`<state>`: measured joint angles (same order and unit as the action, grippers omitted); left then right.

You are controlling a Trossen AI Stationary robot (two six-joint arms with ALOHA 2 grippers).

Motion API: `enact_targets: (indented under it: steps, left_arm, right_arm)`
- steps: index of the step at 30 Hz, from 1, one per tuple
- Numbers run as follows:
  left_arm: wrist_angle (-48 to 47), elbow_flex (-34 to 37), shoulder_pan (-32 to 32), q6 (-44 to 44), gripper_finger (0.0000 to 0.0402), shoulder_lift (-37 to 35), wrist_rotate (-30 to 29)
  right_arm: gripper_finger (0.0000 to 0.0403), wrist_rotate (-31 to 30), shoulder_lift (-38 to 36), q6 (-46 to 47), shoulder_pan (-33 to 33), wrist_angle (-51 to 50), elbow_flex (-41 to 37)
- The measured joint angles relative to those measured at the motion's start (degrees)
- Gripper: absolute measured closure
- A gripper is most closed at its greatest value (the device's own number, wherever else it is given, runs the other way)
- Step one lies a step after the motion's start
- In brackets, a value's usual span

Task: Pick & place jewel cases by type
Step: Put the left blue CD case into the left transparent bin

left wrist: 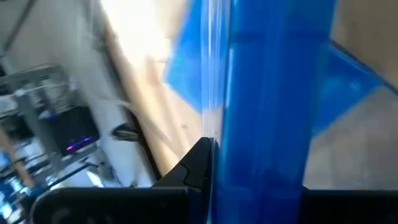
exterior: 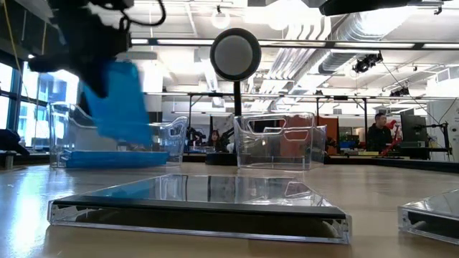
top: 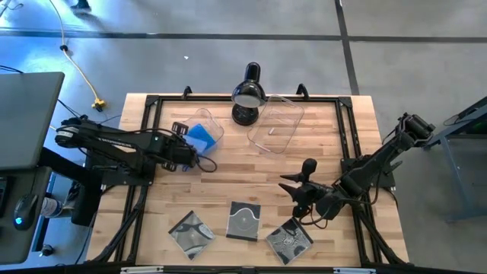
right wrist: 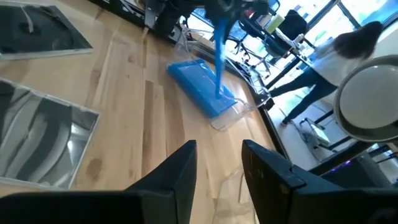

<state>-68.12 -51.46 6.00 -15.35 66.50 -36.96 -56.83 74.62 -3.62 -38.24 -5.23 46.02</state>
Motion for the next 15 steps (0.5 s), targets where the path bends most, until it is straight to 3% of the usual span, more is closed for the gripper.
enact_targets:
  steps: [3,10,15]
  left_arm:
    - [0.9,1.9,0.0,-0.7,0.0369,0.0,0.0]
    - [5.7,2.4,0.0,-1.5,0.0368,0.0,-7.6]
    - [5.3,2.4,0.0,-1.5,0.0334,0.0,-4.9]
  right_arm:
    - [0.0279,0.7,0.0,0.8,0.0,0.0,0.0]
    - [0.0279,2.0,0.0,0.5,0.0,0.0,0.0]
    - [0.0279,2.0,0.0,1.2,0.0,0.0,0.0]
